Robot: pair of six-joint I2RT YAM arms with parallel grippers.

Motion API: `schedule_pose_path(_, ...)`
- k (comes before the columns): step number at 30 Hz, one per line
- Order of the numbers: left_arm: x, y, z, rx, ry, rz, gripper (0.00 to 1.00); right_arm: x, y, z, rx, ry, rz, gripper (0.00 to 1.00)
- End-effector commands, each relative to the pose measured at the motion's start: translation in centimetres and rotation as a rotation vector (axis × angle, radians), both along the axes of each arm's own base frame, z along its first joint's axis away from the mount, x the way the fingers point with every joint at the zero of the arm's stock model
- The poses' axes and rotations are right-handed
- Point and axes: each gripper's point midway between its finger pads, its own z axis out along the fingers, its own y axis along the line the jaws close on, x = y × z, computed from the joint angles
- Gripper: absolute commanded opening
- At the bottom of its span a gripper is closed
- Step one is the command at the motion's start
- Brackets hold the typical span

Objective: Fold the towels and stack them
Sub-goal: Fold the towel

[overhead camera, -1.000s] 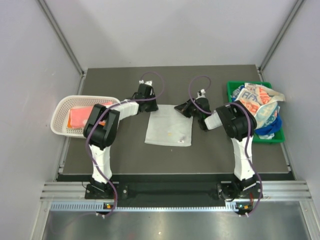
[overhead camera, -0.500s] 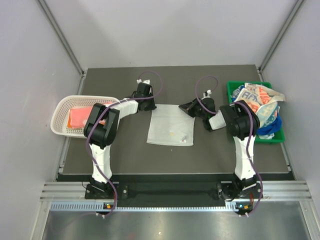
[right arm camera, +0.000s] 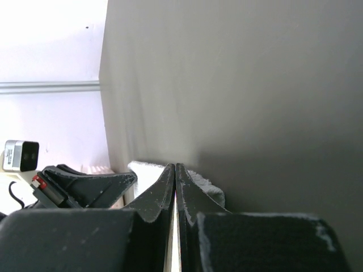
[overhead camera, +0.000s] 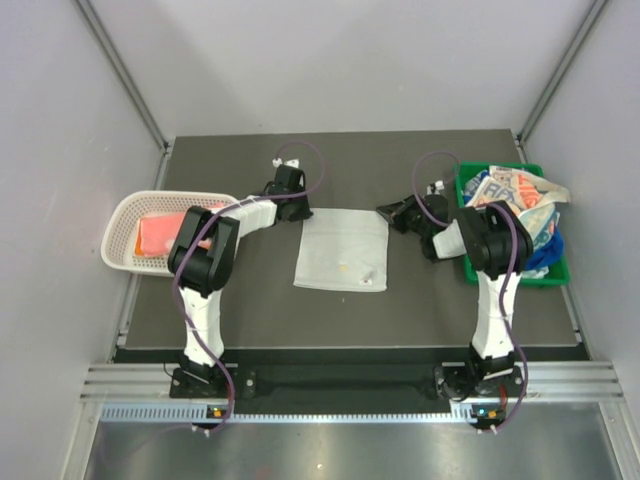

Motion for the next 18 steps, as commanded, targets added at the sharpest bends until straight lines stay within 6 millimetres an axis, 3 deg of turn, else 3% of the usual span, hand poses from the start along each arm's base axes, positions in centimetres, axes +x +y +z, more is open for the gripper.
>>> schedule_pose_path(1, -0.2, 1.8, -1.6, 0.067, 0.046, 0.039, 0.13, 1.0, -0.5, 3.9, 0.001, -0.092, 0.010, 0.00)
schedule_pose_path(4, 0.2, 1.3, -0.4, 0.046, 0.027, 0.025, 0.16, 1.6, -0.2, 5.5, -0.038, -0.117, 0.029, 0.00)
schedule_pose_path(5, 0.6, 1.2, 0.5, 0.040, 0.009, 0.023, 0.17, 1.5, -0.4, 5.0, -0.075, -0.095, 0.037, 0.00)
schedule_pose_path(7, 1.3, 0.9, 2.2, 0.031, -0.023, 0.021, 0.20, 2.1, -0.5, 6.4, -0.115, -0.122, 0.044, 0.00)
schedule_pose_path(8, 1.4, 0.7, 2.7, 0.029, -0.027, 0.017, 0.22, 2.0, -0.7, 6.0, -0.136, -0.097, 0.043, 0.00)
schedule_pose_path(9, 1.7, 0.7, 3.4, 0.027, -0.040, 0.014, 0.24, 2.2, -0.8, 7.2, -0.146, -0.121, 0.039, 0.00)
schedule_pose_path(14, 2.8, 0.1, 7.0, -0.001, -0.105, 0.002, 0.32, 2.3, -1.5, 9.2, -0.250, -0.159, 0.046, 0.02)
schedule_pose_path(18, 3.0, 1.1, 8.7, 0.042, -0.137, 0.027, 0.36, 1.4, -2.5, 9.1, -0.368, -0.112, 0.063, 0.07)
